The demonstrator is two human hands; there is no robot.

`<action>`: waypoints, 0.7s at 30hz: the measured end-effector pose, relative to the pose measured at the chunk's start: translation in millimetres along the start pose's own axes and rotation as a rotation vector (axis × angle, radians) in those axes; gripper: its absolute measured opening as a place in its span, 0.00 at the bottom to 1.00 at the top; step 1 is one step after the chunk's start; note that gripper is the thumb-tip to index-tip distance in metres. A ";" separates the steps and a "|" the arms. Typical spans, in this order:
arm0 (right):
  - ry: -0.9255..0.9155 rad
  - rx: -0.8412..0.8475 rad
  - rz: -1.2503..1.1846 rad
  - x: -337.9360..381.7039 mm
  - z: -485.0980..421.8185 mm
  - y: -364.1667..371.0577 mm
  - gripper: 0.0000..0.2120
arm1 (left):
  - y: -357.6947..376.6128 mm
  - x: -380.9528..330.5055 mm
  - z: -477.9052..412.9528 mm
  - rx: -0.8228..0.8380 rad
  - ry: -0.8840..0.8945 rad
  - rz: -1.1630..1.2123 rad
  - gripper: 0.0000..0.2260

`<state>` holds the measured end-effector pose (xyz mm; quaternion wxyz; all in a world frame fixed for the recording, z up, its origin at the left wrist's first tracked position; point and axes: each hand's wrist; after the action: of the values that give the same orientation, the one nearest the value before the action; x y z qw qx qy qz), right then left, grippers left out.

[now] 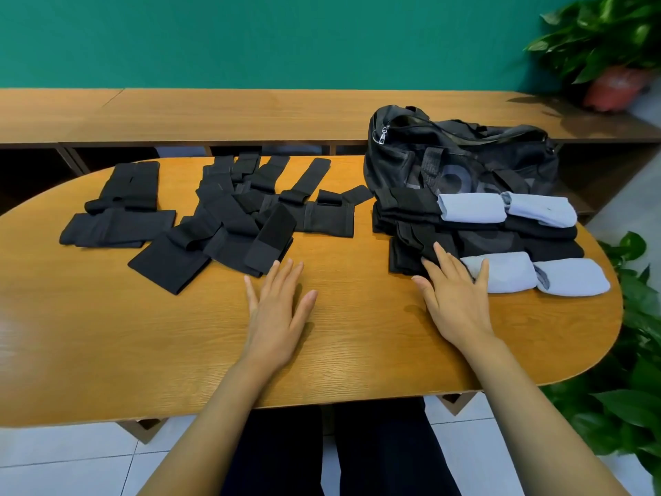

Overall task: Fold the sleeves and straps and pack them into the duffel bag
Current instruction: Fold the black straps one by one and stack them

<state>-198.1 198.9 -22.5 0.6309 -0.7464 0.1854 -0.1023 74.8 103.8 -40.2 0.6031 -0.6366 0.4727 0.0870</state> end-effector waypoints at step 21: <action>-0.316 0.131 -0.115 117.9 -45.9 -10.8 0.35 | -18.1 21.3 -23.8 0.014 0.070 -0.484 0.31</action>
<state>-107.0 111.0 -13.1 0.6925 -0.7200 0.0339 -0.0315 88.2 69.8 -36.1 0.5942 -0.7296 0.3276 -0.0855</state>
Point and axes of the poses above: each hand's wrist, its own z-axis away from the middle knuckle, its own y-axis out of the palm, x = y × z, and after that the axes turned 10 degrees about z, right-handed
